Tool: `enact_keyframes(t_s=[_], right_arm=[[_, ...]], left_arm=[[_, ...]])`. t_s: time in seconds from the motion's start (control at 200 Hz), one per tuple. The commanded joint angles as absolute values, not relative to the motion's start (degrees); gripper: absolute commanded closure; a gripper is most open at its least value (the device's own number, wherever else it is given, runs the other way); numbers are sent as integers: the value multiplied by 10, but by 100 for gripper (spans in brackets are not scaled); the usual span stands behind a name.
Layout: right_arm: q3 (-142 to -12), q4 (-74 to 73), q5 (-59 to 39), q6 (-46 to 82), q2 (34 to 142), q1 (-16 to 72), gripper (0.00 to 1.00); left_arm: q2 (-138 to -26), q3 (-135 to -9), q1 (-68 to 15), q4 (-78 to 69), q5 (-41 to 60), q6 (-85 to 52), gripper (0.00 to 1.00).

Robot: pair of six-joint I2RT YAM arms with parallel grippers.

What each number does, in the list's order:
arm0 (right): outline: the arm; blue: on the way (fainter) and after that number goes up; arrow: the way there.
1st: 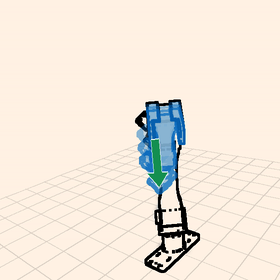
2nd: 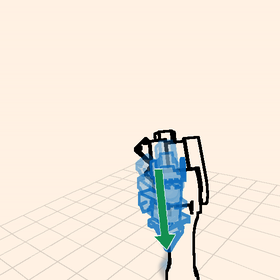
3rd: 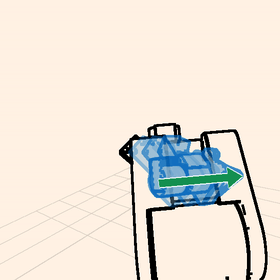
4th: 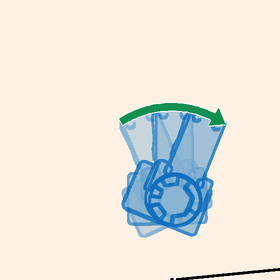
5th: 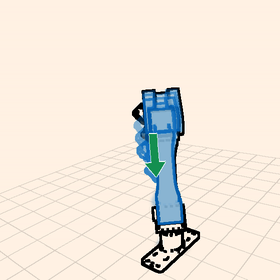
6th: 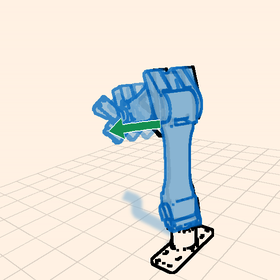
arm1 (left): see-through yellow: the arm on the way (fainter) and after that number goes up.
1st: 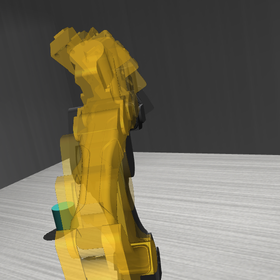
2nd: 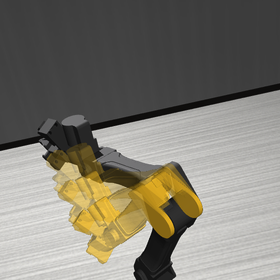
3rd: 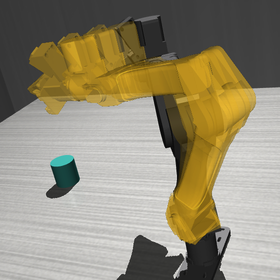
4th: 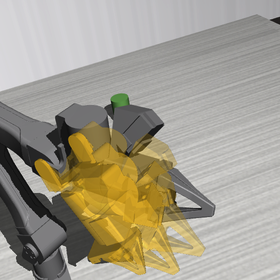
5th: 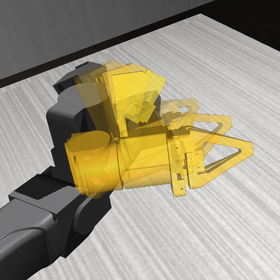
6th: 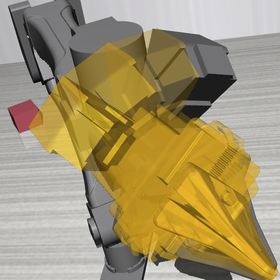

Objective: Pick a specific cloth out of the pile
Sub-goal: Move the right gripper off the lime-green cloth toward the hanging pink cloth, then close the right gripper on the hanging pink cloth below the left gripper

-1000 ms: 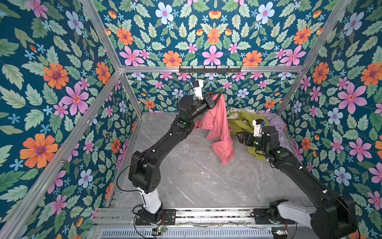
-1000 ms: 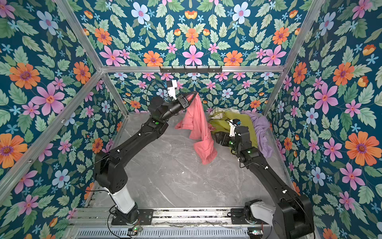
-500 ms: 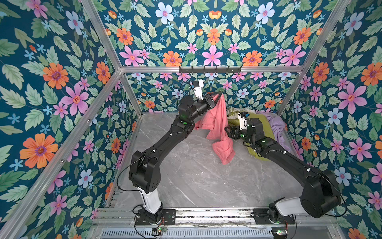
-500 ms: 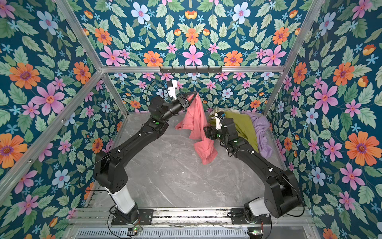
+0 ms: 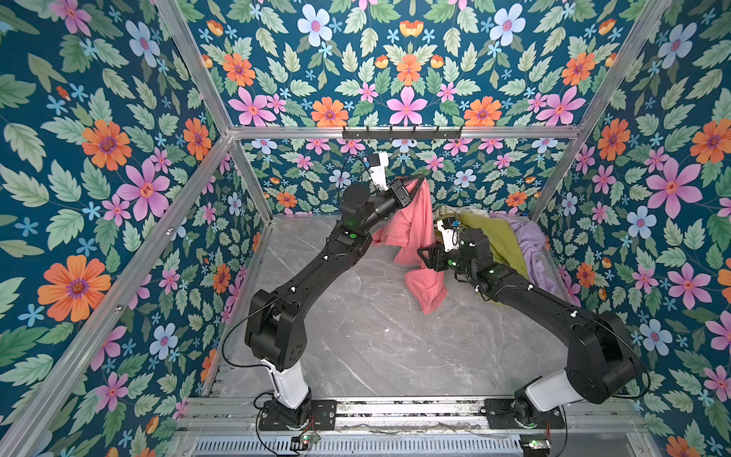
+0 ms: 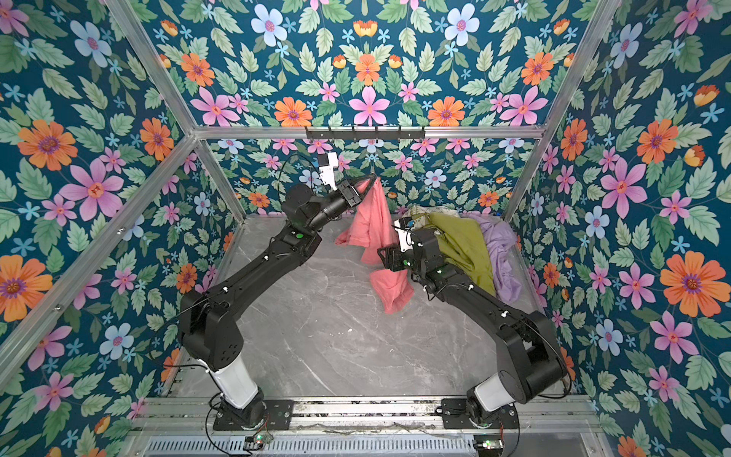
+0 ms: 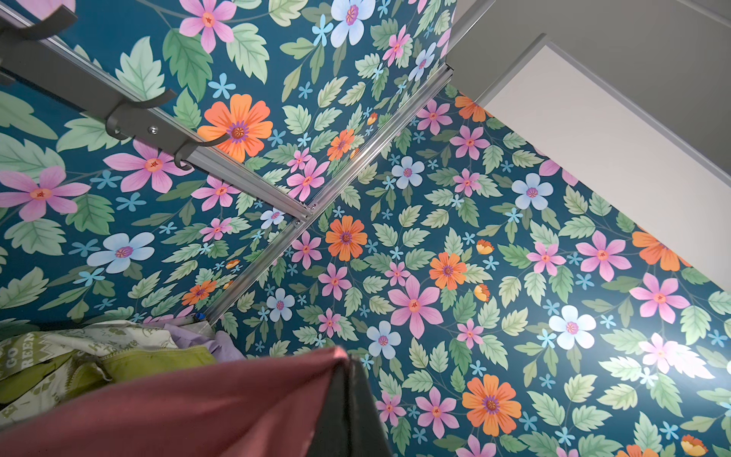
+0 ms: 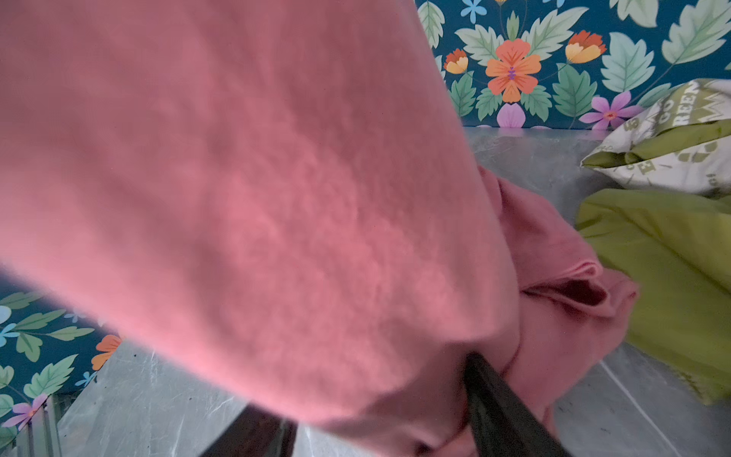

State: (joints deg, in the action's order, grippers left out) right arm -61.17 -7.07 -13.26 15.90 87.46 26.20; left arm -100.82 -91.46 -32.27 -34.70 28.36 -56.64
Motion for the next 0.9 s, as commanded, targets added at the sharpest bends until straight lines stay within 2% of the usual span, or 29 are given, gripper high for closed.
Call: enact_keyframes(t_s=[0.0,0.185,0.445,0.55,0.895], right_arm=[[-623,-91,-127,147,890,262,39],[-638,-83,-121,151,913,263,52],[-639,-74,-126,157,894,262,89],[-640,-71,-130,160,875,263,100],[-670,-39,-143,164,811,264,100]], left_arm=[[-1001,-915,-322,-384,286,-565,100],[-996,-909,-322,-385,285,-563,100],[-988,-895,-316,-389,283,-560,100],[-982,-886,-311,-391,283,-559,100],[-952,-864,-291,-393,281,-555,100]])
